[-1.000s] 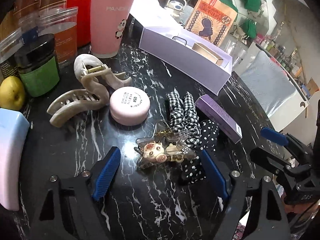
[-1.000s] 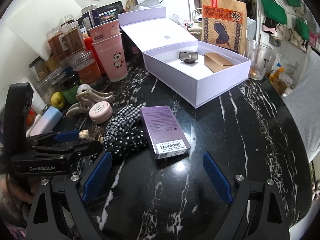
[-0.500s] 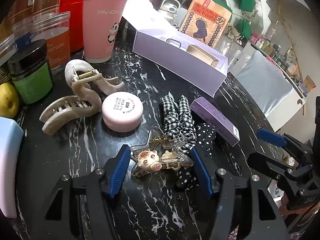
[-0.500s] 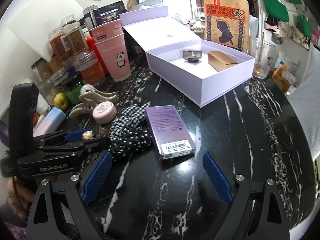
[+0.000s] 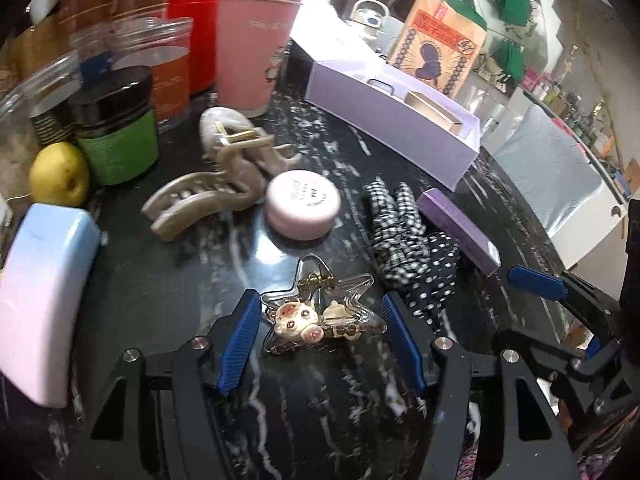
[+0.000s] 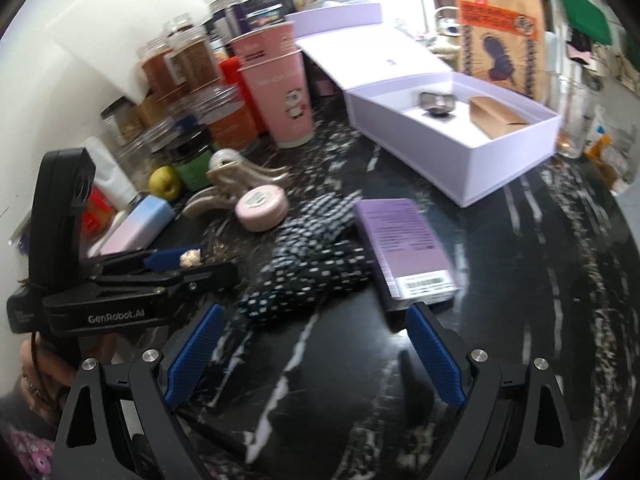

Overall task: Organize rigid objects
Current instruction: 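Grasp the star-shaped cat hair clip with the left tool while the right tool approaches the polka-dot scrunchie, then grasp the black polka-dot scrunchie with the right tool while the left tool holds the hair clip, then carry the star hair clip and polka-dot scrunchie toward the lavender box with both tools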

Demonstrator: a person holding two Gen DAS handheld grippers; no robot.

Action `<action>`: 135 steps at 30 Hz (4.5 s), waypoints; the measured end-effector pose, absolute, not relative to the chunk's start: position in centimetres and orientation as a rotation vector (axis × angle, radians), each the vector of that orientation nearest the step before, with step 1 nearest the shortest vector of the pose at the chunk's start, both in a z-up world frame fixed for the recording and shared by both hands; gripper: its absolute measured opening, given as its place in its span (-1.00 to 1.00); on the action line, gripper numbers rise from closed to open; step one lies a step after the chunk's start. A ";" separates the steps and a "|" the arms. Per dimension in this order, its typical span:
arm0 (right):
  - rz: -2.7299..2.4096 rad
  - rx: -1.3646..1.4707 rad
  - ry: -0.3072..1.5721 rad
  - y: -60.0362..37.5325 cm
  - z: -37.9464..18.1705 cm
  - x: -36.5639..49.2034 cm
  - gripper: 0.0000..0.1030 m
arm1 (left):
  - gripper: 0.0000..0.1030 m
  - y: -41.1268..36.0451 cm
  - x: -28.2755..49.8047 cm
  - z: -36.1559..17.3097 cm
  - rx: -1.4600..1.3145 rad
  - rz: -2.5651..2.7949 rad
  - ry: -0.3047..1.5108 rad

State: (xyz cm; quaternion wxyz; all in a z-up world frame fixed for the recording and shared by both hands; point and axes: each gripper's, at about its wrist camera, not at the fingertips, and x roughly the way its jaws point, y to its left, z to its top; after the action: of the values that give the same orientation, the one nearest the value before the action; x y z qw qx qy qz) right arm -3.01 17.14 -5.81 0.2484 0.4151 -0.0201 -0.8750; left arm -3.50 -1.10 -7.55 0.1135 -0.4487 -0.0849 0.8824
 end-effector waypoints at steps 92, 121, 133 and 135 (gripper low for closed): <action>-2.404 1.114 0.051 17.6 -5.6 -2.6 -0.70 | 0.20 1.6 -2.6 -5.2 -1.211 2.663 -0.183; -2.587 1.095 -0.091 23.7 -2.2 0.7 -0.70 | 0.20 10.6 -4.5 -2.5 -1.124 2.439 -0.031; -2.613 1.073 -0.143 25.8 -0.8 0.6 -0.70 | 0.20 12.9 -5.6 -0.4 -1.087 2.435 0.011; -2.623 1.064 -0.126 26.0 -0.5 0.4 -0.70 | 0.20 13.1 -5.9 -0.1 -1.082 2.433 0.009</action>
State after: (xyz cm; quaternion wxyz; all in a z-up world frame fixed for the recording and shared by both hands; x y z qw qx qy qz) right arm 0.41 25.96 -0.48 0.1536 0.3711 -0.0438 -0.9148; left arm -5.87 13.08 -0.08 0.2373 -0.3946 0.0034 0.8877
